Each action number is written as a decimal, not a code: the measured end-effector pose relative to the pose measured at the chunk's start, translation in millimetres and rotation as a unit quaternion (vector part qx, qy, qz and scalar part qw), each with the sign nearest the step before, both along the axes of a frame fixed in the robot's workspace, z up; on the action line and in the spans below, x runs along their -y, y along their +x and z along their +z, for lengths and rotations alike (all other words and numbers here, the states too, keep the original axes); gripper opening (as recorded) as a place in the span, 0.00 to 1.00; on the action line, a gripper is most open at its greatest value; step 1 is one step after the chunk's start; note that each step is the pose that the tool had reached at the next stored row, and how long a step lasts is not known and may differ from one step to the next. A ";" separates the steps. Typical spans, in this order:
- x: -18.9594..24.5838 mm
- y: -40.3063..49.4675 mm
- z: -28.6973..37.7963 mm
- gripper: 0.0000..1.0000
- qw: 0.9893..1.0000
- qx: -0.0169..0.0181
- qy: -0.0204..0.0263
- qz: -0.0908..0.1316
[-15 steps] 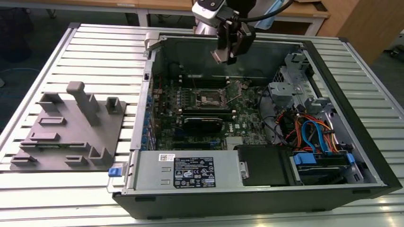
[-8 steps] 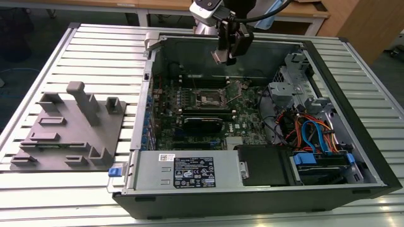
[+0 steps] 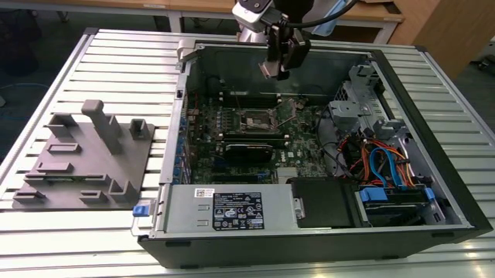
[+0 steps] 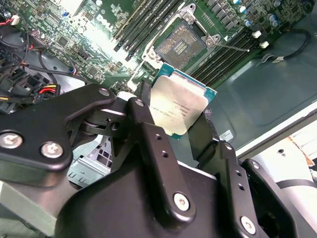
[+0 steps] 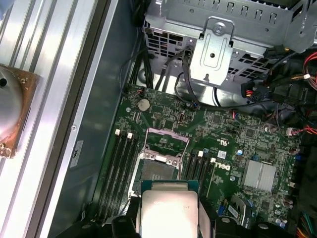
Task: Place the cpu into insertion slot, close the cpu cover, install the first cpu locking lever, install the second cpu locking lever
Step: 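Place the cpu into insertion slot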
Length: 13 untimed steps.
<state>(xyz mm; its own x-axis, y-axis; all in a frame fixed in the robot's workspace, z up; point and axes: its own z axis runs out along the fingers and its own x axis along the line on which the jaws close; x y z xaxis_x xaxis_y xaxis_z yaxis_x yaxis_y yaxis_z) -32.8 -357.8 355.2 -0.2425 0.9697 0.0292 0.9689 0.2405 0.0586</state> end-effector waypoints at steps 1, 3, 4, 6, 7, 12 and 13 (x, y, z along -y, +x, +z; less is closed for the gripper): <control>0.0 0.0 -0.4 0.54 1.000 0.000 0.000 0.000; 0.0 -0.1 -1.2 0.54 1.000 0.000 0.000 0.000; 0.0 -0.1 -1.6 0.54 1.000 -0.001 0.000 0.000; 0.0 0.0 -2.3 0.54 1.000 -0.001 0.000 0.000; 0.1 0.0 -2.7 0.54 1.000 -0.001 0.000 0.000; 0.0 0.0 -4.7 0.54 1.000 -0.003 0.000 0.000; 0.0 0.0 -5.1 0.54 1.000 -0.003 0.000 0.000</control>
<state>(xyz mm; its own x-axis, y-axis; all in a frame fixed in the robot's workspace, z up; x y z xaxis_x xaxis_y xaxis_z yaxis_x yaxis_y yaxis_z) -32.9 -357.8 350.1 -0.2422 0.9697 0.0308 0.9693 0.2404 0.0522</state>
